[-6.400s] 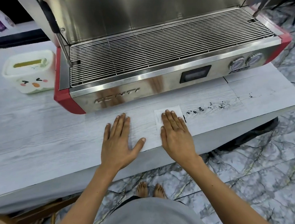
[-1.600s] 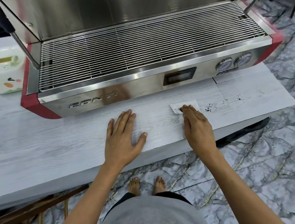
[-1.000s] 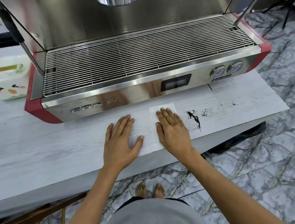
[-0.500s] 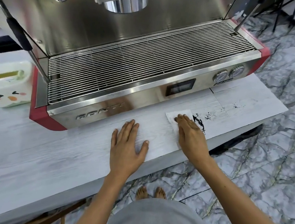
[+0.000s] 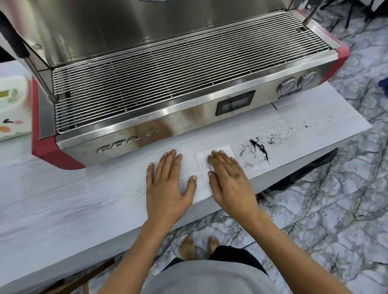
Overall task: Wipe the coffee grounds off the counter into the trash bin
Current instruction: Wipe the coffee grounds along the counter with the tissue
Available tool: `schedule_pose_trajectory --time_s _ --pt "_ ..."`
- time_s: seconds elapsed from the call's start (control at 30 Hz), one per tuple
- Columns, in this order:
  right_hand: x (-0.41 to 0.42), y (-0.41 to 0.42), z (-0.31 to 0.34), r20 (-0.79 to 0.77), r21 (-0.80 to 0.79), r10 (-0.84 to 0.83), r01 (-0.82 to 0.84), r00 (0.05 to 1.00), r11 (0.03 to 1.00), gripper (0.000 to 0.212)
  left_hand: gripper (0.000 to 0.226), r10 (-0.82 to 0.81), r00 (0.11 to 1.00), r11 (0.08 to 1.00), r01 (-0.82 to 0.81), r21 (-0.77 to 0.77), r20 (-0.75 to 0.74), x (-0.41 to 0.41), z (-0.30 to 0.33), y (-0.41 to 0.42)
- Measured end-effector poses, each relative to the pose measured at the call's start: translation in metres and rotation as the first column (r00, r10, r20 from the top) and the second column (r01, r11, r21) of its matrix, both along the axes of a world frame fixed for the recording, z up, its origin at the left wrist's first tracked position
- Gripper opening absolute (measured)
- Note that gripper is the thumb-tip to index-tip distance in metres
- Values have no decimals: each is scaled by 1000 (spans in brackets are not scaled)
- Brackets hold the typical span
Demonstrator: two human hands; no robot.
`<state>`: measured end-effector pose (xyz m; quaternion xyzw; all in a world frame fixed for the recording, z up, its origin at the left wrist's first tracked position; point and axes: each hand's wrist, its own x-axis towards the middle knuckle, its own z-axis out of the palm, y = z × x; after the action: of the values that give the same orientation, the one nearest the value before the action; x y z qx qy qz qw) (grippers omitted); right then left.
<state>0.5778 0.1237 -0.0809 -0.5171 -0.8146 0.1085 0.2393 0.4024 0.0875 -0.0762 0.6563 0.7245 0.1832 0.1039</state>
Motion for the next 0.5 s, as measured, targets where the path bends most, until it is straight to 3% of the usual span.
schedule_pose_trajectory --time_s 0.3,0.5 --pt "19 5 -6 78 52 22 -26 997 998 40 69 -2 1000 1000 2 -20 -17 0 0 0" --pt "47 26 -4 44 28 10 -11 999 1000 38 69 40 999 999 -41 -10 -21 9 -2 1"
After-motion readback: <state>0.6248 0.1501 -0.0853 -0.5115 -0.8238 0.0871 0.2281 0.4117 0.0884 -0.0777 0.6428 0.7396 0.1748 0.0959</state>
